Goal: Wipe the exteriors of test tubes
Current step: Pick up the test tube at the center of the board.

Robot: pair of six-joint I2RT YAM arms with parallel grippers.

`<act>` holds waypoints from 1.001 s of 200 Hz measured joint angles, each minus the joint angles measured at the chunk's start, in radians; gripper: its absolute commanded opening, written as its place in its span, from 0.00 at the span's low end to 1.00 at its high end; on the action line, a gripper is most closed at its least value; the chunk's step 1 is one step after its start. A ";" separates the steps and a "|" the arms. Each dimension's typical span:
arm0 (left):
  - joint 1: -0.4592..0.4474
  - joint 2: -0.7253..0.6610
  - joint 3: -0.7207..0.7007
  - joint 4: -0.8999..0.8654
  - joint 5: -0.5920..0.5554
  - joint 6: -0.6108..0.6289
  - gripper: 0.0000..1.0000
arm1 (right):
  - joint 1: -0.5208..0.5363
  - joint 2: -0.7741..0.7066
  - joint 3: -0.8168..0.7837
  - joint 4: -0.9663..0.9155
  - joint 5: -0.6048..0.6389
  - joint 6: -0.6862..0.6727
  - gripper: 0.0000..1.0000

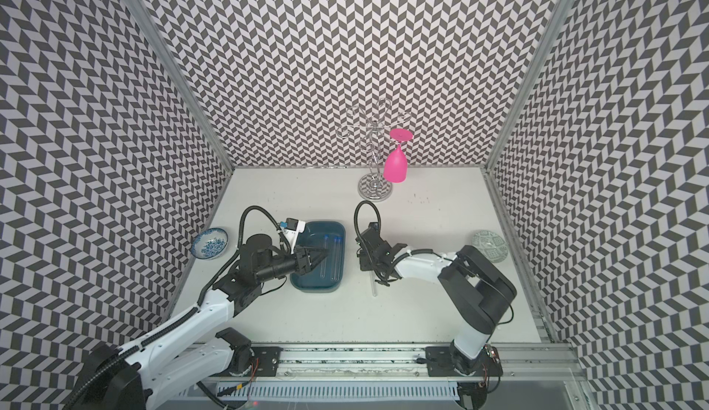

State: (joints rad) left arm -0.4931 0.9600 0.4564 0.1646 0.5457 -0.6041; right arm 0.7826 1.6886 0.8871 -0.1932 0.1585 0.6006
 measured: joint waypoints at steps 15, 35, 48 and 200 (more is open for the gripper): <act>-0.002 0.000 0.000 0.001 0.000 0.000 0.34 | 0.000 -0.019 -0.001 -0.002 -0.011 0.007 0.15; -0.005 0.000 0.000 0.011 0.002 0.000 0.34 | 0.000 -0.057 -0.001 -0.009 -0.022 0.011 0.15; -0.009 0.002 0.000 0.030 0.002 -0.004 0.34 | 0.000 -0.087 0.000 -0.013 -0.027 0.013 0.15; -0.160 0.304 -0.029 0.584 0.153 -0.223 0.45 | -0.119 -0.480 0.010 0.084 -0.137 0.122 0.16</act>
State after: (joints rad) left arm -0.6529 1.2636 0.4271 0.7486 0.6983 -0.8268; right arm 0.6640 1.2083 0.8974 -0.1093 0.0212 0.7231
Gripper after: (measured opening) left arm 0.441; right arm 0.158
